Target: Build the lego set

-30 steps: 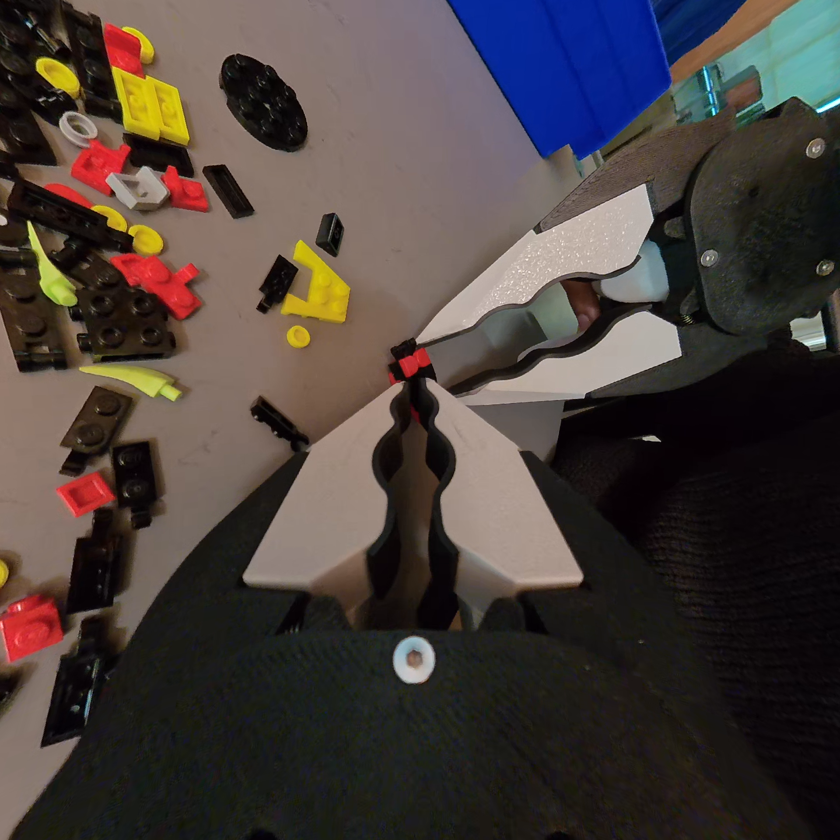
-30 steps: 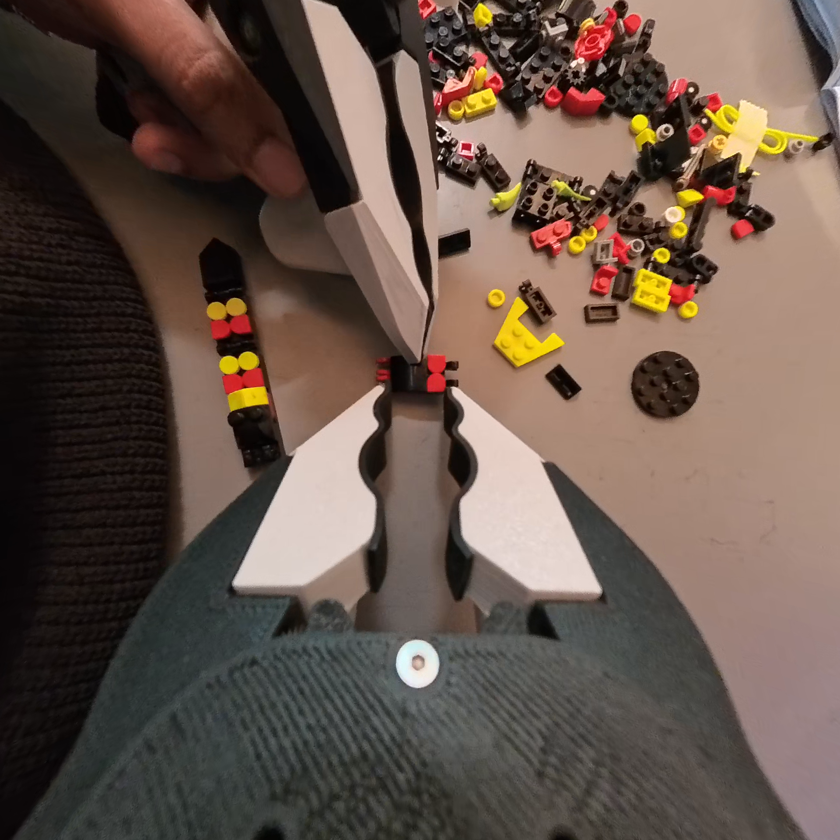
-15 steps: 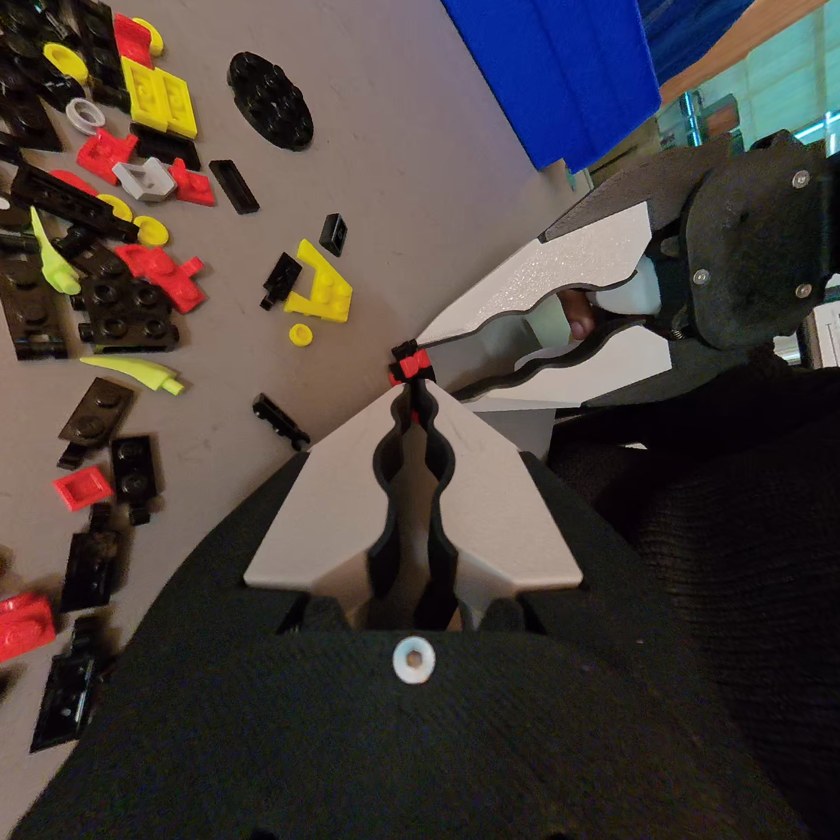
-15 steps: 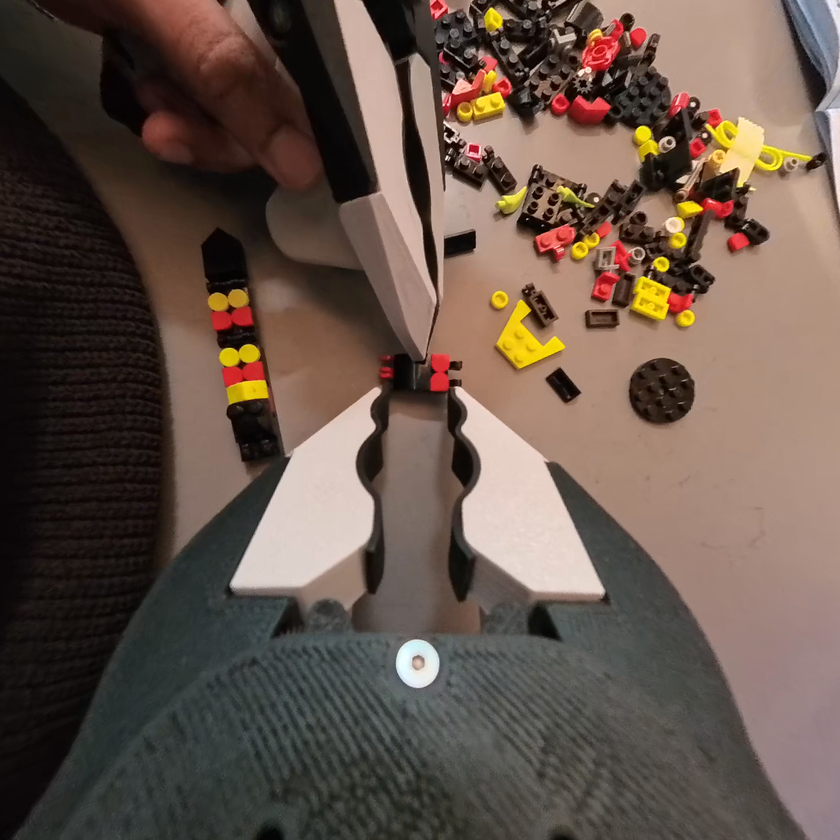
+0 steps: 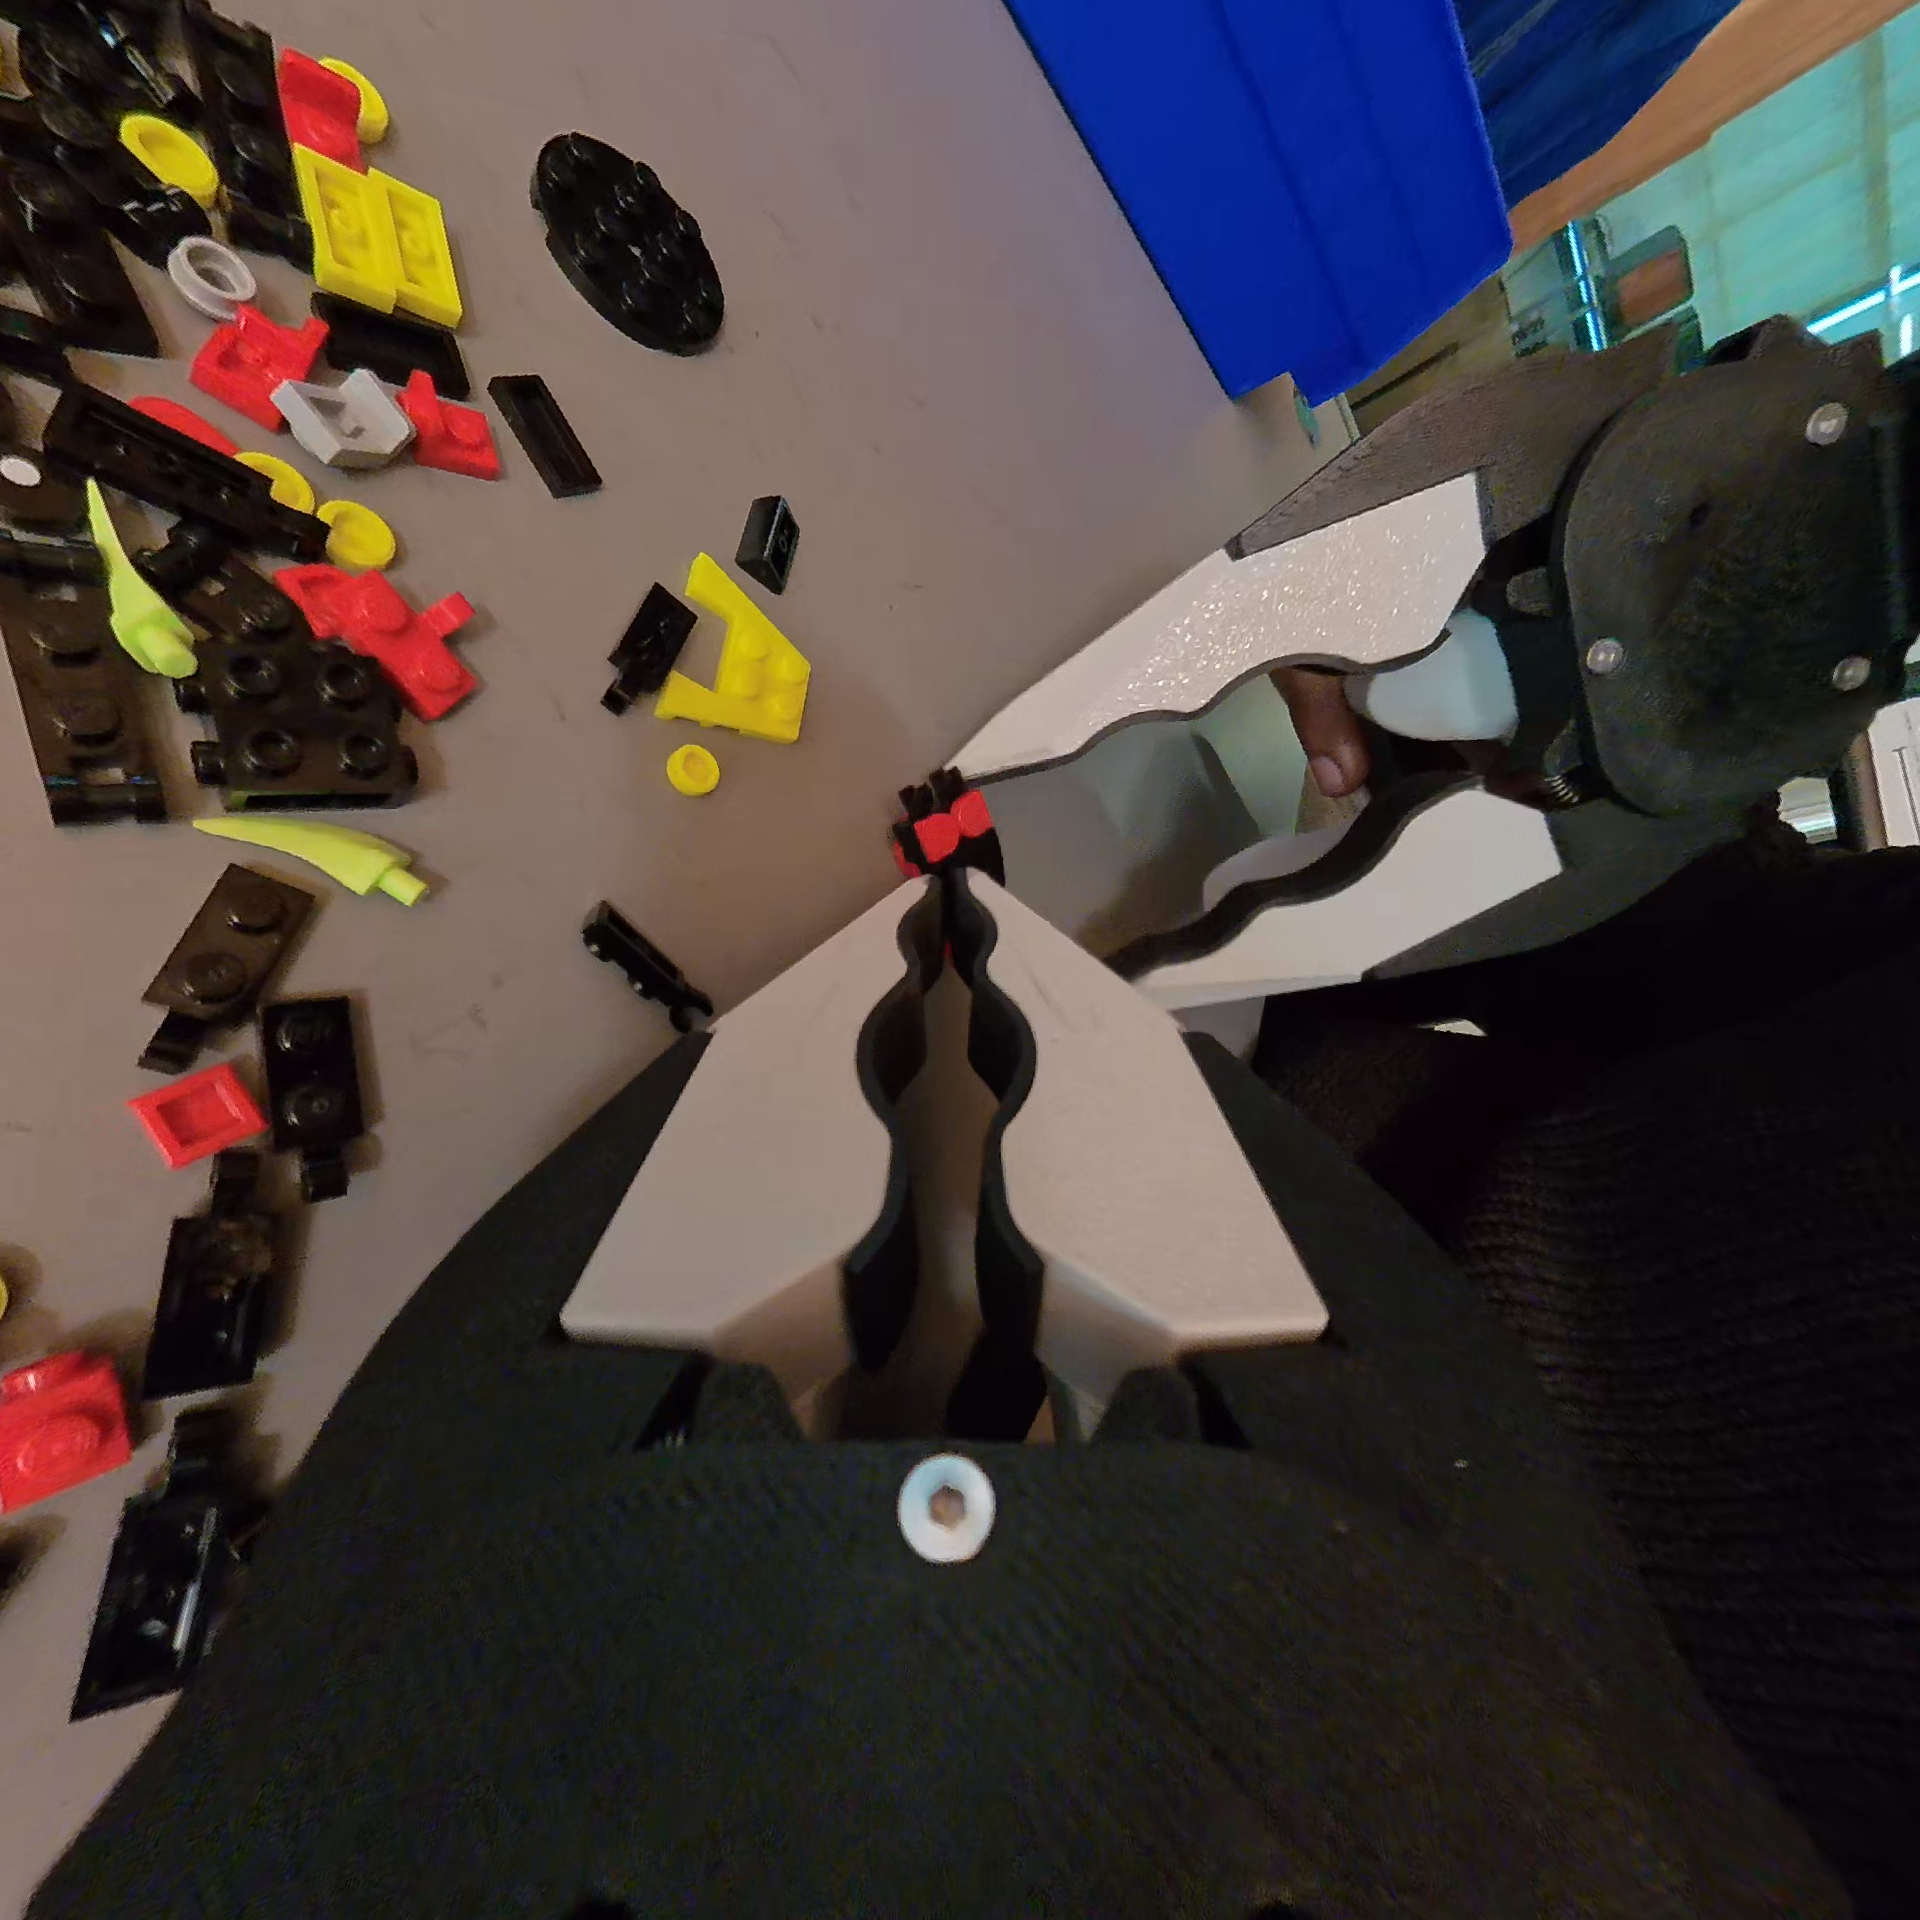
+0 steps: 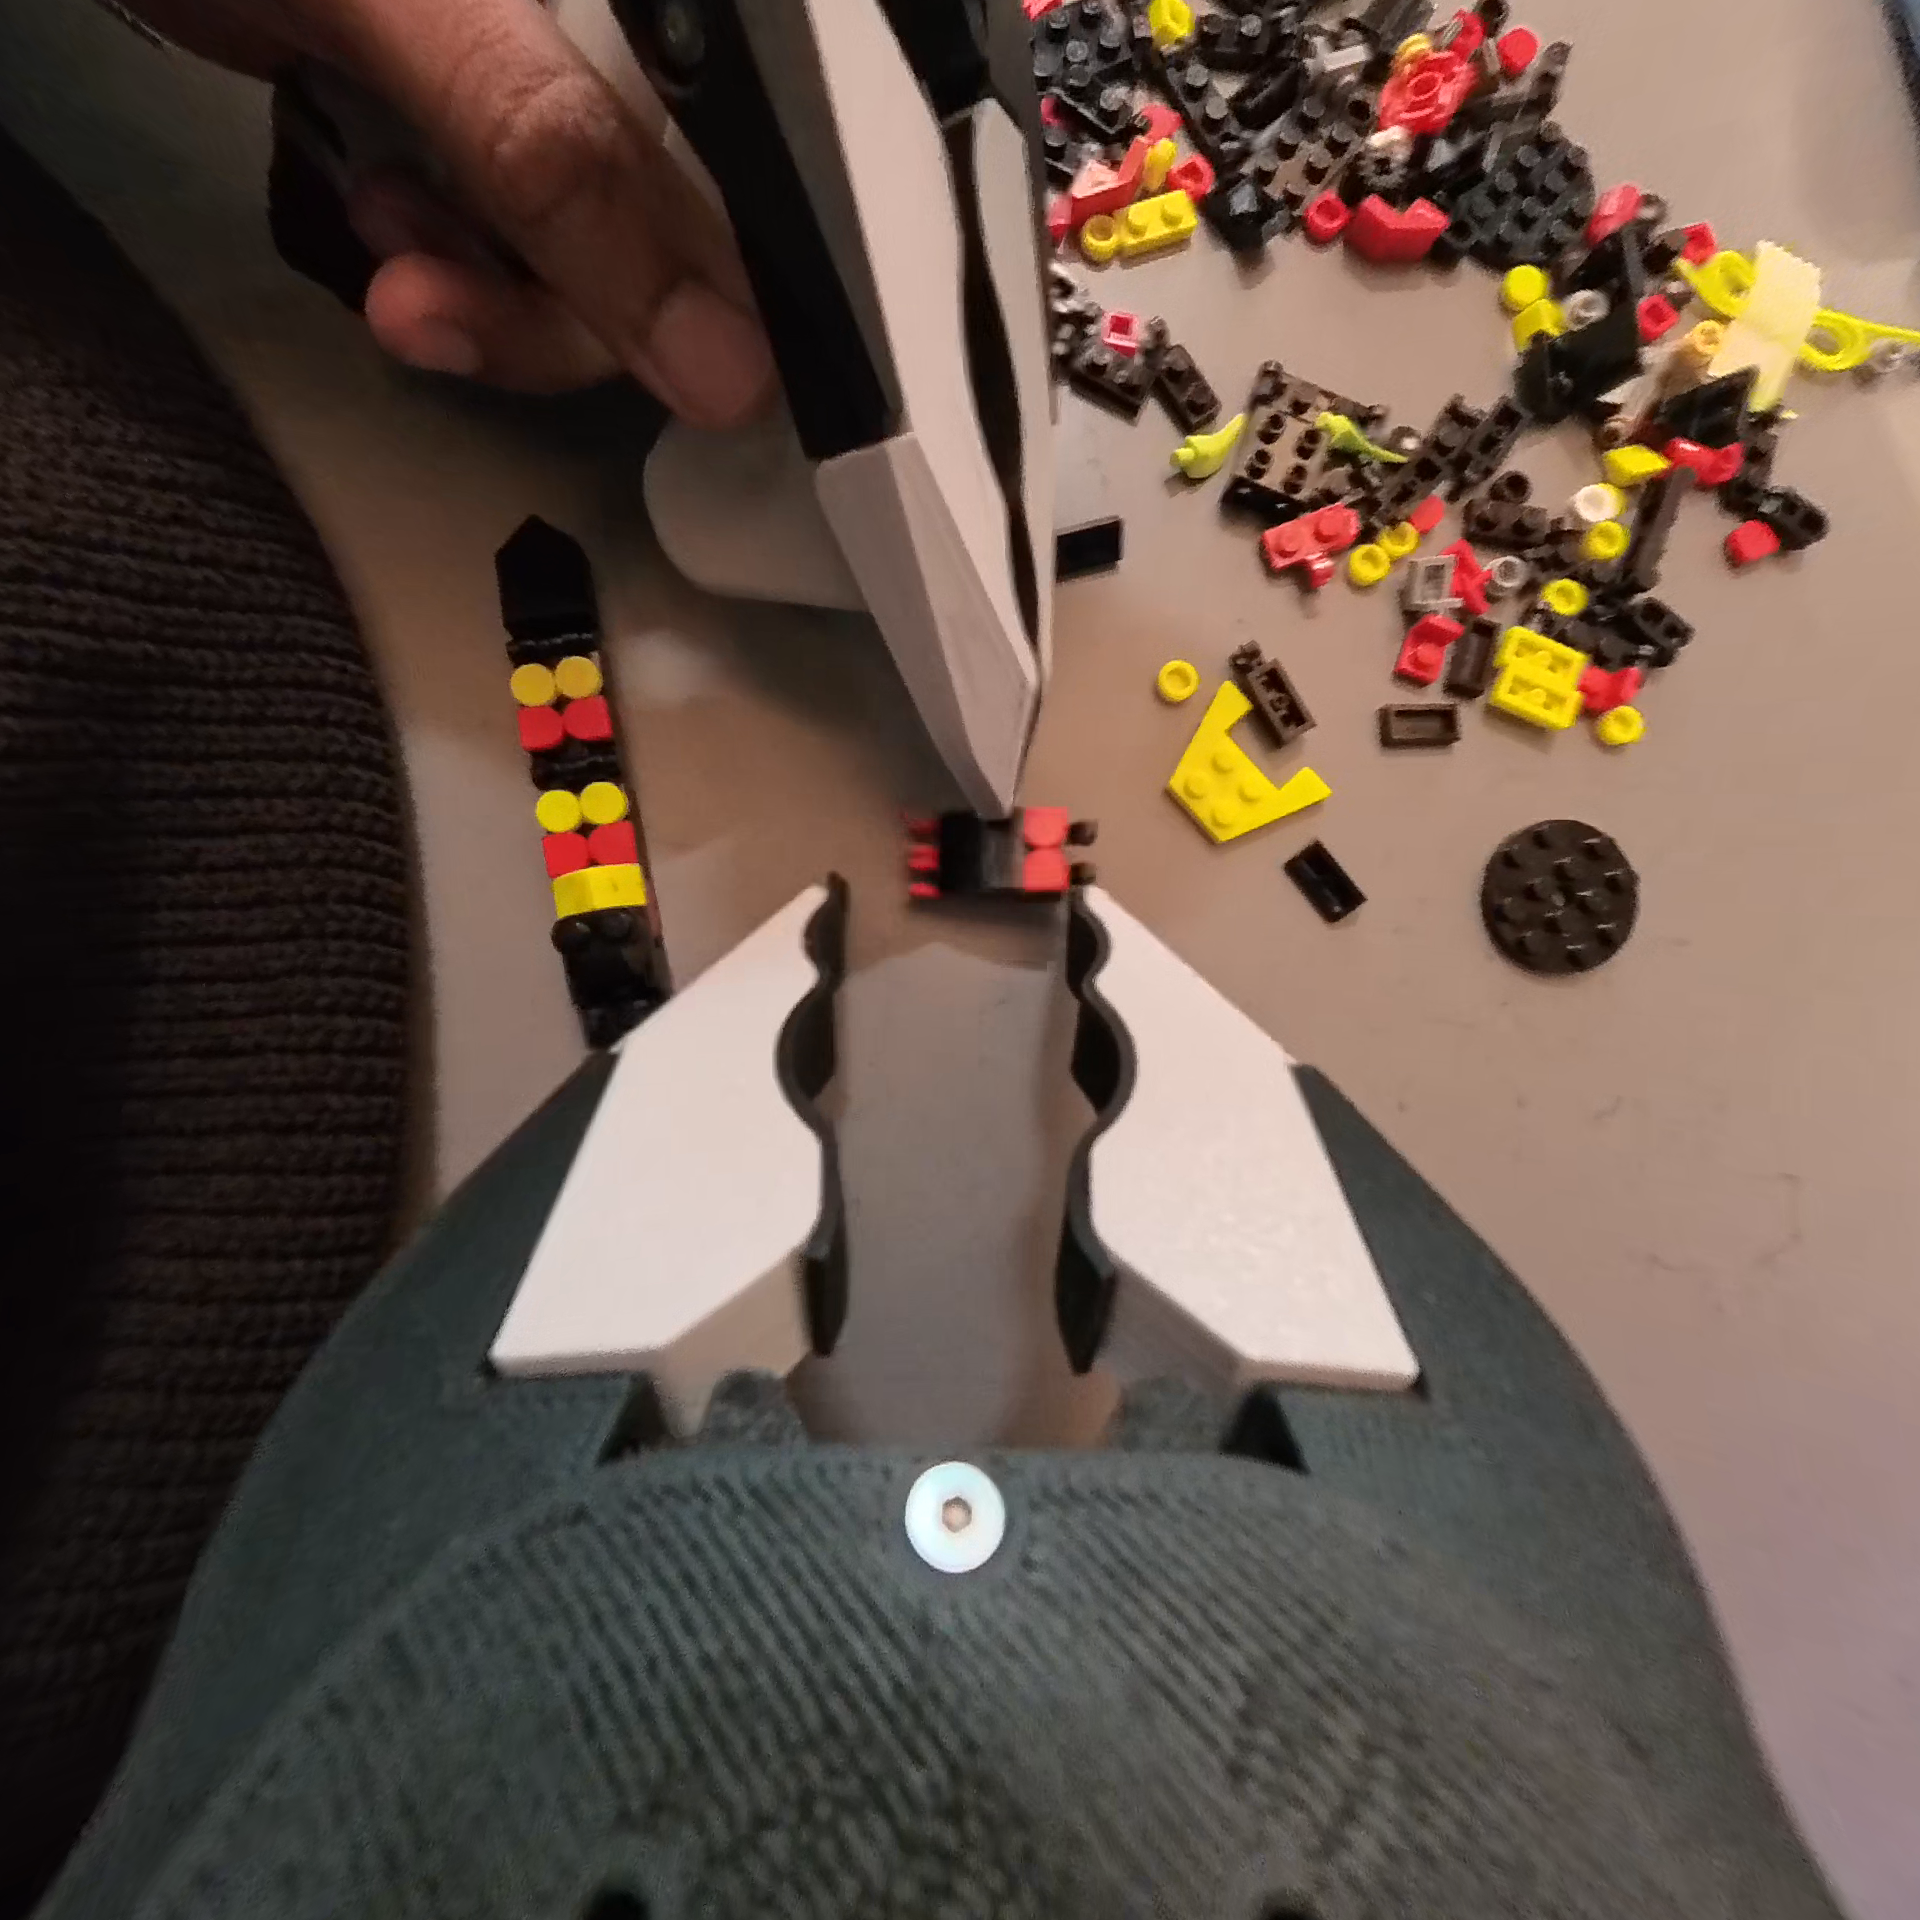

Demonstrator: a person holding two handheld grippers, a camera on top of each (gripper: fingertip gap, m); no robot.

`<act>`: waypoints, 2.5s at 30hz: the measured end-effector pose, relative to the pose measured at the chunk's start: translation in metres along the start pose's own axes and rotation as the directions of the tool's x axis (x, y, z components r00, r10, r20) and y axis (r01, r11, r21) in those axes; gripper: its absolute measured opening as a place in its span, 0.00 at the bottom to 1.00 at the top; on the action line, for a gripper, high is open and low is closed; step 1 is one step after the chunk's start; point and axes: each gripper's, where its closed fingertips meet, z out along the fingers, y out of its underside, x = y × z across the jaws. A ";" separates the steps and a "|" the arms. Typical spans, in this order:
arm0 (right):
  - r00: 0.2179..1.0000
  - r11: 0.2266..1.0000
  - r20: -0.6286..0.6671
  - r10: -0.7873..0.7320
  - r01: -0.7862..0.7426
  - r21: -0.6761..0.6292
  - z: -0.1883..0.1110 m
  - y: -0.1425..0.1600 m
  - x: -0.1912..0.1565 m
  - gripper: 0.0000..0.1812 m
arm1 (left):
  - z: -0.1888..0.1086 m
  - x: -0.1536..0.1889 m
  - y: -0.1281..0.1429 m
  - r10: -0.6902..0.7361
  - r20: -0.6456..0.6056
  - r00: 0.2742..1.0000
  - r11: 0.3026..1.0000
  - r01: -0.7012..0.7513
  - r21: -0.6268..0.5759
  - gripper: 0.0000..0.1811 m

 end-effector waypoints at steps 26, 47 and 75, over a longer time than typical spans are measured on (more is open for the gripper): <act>0.999 0.999 -0.034 -0.025 0.025 -0.024 0.002 0.004 0.006 0.16 | 0.001 0.003 0.003 -0.006 -0.015 1.000 1.000 0.006 -0.008 0.00; 0.983 0.991 -0.123 -0.135 0.132 -0.034 0.000 0.000 0.012 0.17 | 0.002 0.003 0.004 -0.018 -0.023 1.000 1.000 0.017 -0.014 0.00; 0.979 0.986 -0.129 -0.160 0.153 -0.058 -0.001 0.001 0.011 0.17 | 0.003 0.005 0.005 -0.016 -0.031 0.999 1.000 0.015 -0.021 0.00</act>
